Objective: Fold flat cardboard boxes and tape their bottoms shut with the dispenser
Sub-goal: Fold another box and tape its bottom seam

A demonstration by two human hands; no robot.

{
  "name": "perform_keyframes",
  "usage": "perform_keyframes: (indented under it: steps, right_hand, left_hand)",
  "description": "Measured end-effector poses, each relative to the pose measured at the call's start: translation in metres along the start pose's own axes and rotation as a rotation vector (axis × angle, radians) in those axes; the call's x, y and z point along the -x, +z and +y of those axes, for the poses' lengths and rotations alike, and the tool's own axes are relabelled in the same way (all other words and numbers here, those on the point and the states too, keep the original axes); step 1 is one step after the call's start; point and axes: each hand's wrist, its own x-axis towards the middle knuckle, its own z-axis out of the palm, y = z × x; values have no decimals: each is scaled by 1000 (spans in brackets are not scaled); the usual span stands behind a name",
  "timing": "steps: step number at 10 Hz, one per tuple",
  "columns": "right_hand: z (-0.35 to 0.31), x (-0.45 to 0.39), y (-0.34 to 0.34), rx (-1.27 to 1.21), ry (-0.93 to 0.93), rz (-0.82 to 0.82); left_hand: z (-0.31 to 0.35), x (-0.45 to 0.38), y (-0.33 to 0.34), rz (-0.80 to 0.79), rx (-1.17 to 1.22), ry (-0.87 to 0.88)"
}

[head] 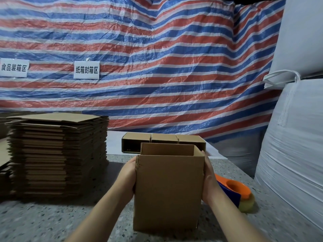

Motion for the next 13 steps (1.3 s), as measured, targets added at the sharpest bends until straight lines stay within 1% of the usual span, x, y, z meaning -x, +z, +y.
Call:
perform_keyframes:
  steps: [1,2,3,4,5,6,7,8,9,11,12,13]
  right_hand:
    - [-4,6,1,5,-5,-24]
    - [-8,12,2,-65,-9,-54]
    - [-14,17,6,-22,5,-70]
    - [-16,12,6,56,101,-94]
    - [-21,10,7,113,141,-82]
    - [-22,11,6,141,143,-83]
    - [-24,12,8,103,166,-57]
    - [-22,11,9,91,166,-51]
    - [-21,11,8,78,161,-67]
    - [-20,6,5,77,164,-115]
    - [-20,11,2,63,103,-162]
    - [-18,12,1,37,86,-168]
  left_hand:
    - [-4,-6,0,-68,-20,8]
    - [-6,-8,-1,-77,13,49]
    - [-8,-10,-3,-122,14,70]
    - [-6,-7,-2,-143,-7,152]
    - [-9,-9,-6,-171,-21,202]
    - [-8,-14,-10,-208,-39,163]
    - [-5,-14,-12,-250,-89,108]
    - [-3,-15,-24,-409,-135,149]
    - [-2,-17,-40,-579,-206,238]
    - [-3,-18,-38,-536,-235,247]
    - [-3,-18,-32,-460,-184,236]
    - [-11,-17,-23,-332,-77,204]
